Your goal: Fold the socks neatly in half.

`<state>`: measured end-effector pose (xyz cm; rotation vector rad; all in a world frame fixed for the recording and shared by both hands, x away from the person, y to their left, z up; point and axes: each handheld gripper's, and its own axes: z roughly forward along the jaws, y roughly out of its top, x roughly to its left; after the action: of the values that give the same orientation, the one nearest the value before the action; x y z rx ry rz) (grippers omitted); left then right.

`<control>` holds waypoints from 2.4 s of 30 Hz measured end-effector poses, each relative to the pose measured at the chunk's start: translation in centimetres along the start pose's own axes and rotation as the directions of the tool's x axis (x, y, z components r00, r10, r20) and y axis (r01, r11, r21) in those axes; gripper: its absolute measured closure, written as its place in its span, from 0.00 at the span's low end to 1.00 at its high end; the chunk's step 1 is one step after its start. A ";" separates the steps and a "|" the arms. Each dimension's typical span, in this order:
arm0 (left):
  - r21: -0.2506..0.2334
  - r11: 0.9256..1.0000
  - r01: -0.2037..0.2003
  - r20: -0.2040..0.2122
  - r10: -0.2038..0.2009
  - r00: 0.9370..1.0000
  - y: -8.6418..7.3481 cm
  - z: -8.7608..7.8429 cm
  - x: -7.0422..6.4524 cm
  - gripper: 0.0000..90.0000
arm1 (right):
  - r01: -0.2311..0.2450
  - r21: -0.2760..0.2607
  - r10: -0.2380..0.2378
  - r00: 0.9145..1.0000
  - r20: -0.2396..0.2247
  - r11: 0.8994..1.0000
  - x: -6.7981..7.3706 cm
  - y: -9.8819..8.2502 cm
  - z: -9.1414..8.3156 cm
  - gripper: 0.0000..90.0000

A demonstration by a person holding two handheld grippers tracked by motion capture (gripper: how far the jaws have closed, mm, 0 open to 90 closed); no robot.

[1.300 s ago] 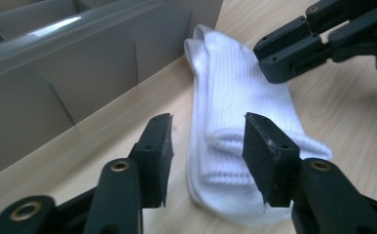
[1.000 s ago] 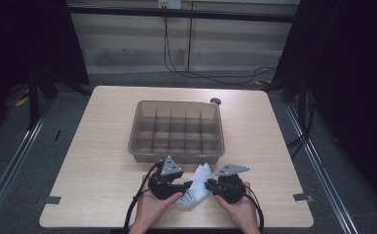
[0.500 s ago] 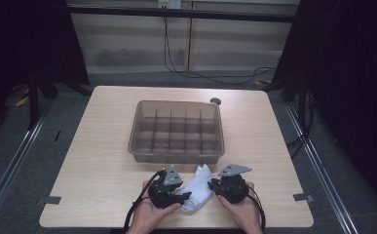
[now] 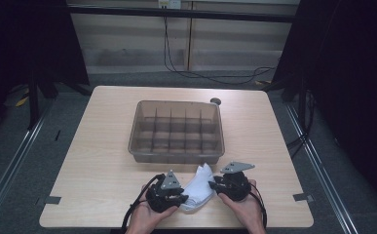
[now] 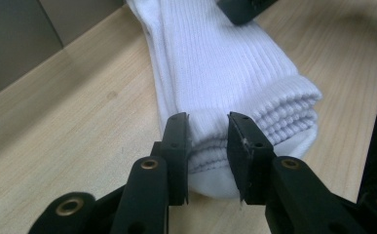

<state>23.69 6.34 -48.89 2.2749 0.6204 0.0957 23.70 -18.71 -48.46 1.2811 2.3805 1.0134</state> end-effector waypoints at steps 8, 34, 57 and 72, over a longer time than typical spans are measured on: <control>0.008 1.000 -0.008 -0.005 0.008 1.000 0.0 0.1 0.0 0.78 | -0.077 -0.038 0.078 0.997 0.008 0.996 -2.0 0.2 -0.3 0.68; -0.019 1.000 0.023 0.001 -0.023 1.000 -0.4 0.2 0.2 0.77 | -0.088 0.000 0.088 0.994 -0.070 0.996 -1.9 0.4 2.0 0.68; -0.031 0.999 0.039 0.007 -0.039 0.999 -0.5 0.4 0.4 0.77 | -0.045 -0.073 0.039 0.996 -0.081 0.996 -0.7 1.9 -0.9 0.91; -0.042 0.998 0.045 -0.006 -0.045 0.999 -0.1 1.1 0.3 0.77 | 0.077 -0.075 -0.085 0.990 -0.111 0.994 3.4 3.1 -1.7 0.90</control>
<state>24.15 5.80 -49.73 2.2195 0.6671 0.0940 22.86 -15.62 -44.77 1.1207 2.4345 1.1640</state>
